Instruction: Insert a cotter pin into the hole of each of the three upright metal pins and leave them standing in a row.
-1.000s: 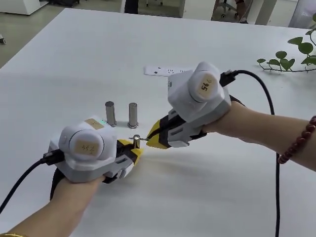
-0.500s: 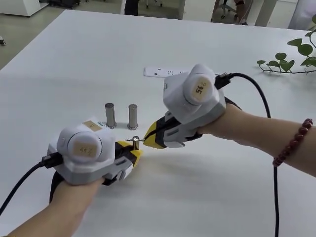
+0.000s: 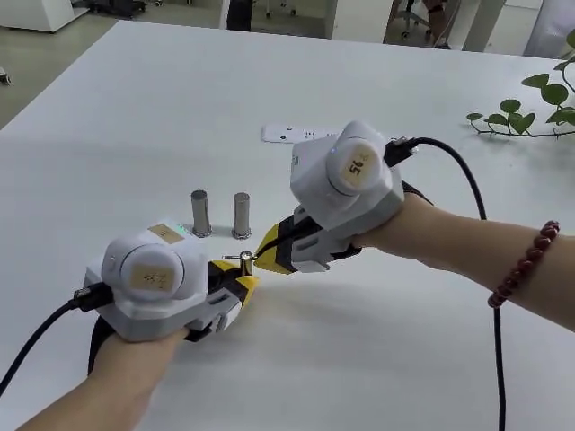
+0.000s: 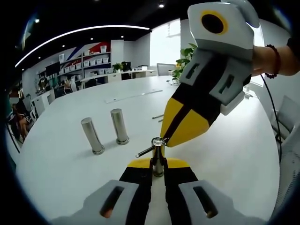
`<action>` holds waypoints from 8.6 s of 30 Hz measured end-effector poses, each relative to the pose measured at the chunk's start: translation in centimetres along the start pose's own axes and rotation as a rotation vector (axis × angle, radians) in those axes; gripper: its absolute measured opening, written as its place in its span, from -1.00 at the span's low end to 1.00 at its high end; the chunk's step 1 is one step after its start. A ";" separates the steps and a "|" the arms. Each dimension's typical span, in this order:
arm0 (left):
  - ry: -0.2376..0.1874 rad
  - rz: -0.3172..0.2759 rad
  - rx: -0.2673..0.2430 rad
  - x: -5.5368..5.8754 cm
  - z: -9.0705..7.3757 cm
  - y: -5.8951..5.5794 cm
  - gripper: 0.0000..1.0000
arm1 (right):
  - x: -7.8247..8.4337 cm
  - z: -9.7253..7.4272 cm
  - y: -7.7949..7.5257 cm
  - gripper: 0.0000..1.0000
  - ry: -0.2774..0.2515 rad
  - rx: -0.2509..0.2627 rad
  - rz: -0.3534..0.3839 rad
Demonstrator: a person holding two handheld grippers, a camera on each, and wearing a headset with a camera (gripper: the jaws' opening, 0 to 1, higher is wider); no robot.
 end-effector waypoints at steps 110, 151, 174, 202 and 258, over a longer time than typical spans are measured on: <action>-0.025 -0.026 -0.041 0.5 -3.0 4.5 -0.24 | -0.7 1.4 -6.6 -0.59 -0.275 0.179 0.504; -0.036 -0.003 0.017 -0.5 -5.0 3.0 0.53 | -1.0 2.7 -6.0 -0.85 -0.238 0.179 0.499; -0.042 0.036 0.021 -0.9 -6.2 2.0 0.97 | 1.3 -0.1 -2.1 -0.86 -0.225 0.134 0.424; -0.032 0.033 0.014 -0.4 -6.9 1.9 0.92 | 2.8 -0.5 0.6 -0.85 -0.189 0.124 0.435; -0.069 0.041 0.000 -0.3 -6.4 0.8 0.88 | 8.7 -3.5 -4.9 -0.63 -0.046 0.136 0.485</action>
Point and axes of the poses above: the centre of the closed fingertips' face, and the gripper's own axes: z roughly forward along the fingers, y roughly to its left, x roughly out of its underside, the point moved 6 cm from there along -z, roughly backward along the fingers, and after that the axes turned 12 degrees about y, right-handed, at the moved point
